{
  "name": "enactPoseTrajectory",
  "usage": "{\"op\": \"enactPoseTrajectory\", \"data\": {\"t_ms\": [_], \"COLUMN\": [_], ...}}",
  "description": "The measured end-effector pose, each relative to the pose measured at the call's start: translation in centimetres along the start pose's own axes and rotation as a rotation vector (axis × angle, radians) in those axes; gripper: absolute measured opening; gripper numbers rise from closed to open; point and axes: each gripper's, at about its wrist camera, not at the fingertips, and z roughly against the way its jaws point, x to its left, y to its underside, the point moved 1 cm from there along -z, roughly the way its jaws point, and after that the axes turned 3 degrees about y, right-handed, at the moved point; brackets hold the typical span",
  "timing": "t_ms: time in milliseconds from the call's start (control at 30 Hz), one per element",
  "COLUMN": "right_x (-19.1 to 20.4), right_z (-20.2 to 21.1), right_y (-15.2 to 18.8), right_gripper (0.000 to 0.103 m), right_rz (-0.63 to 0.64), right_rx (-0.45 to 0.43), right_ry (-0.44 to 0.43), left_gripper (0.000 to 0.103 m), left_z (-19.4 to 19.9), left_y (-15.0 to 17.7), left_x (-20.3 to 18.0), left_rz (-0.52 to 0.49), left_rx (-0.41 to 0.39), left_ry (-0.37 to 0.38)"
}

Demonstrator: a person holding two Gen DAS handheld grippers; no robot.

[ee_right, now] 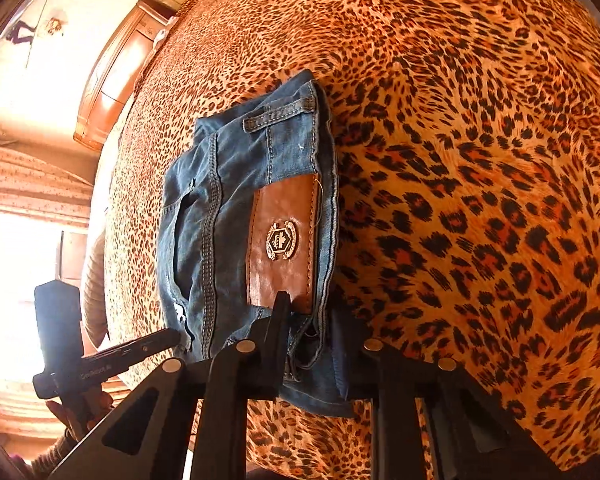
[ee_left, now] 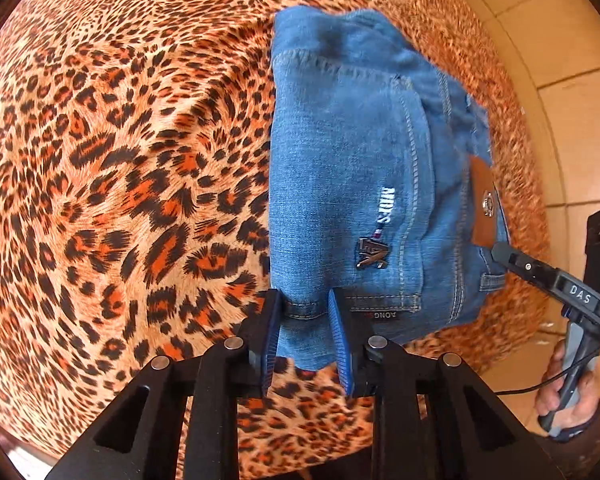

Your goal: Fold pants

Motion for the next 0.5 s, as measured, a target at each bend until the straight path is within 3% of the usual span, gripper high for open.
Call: {"op": "enactPoseTrajectory", "data": {"t_ms": [67, 200, 233, 367, 500], "right_x": [-0.4, -1.5, -1.9, -3.6, -2.9], "right_z": [-1.7, 0.2, 1.0, 1.9, 0.2], "right_y": [0.8, 0.0, -0.6, -3.5, -6.3], "right_gripper": [0.018, 0.023, 0.023, 0.051, 0.052], "right_rz": [0.035, -0.036, -0.060, -0.163, -0.165], "right_rx": [0.048, -0.002, -0.023, -0.057, -0.046], "right_ry": [0.103, 0.067, 0.054, 0.032, 0.042], "left_gripper": [0.024, 0.023, 0.024, 0.034, 0.042], "left_z": [0.3, 2.2, 3.1, 4.5, 2.8], "left_y": [-0.1, -0.9, -1.1, -4.3, -6.8], "left_x": [-0.5, -1.9, -1.7, -1.0, -1.3], "left_rz": [-0.019, -0.079, -0.069, 0.041, 0.119], "left_rx": [-0.001, -0.039, -0.056, -0.109, -0.104], "left_ry": [-0.015, -0.026, -0.021, -0.003, -0.019]}}
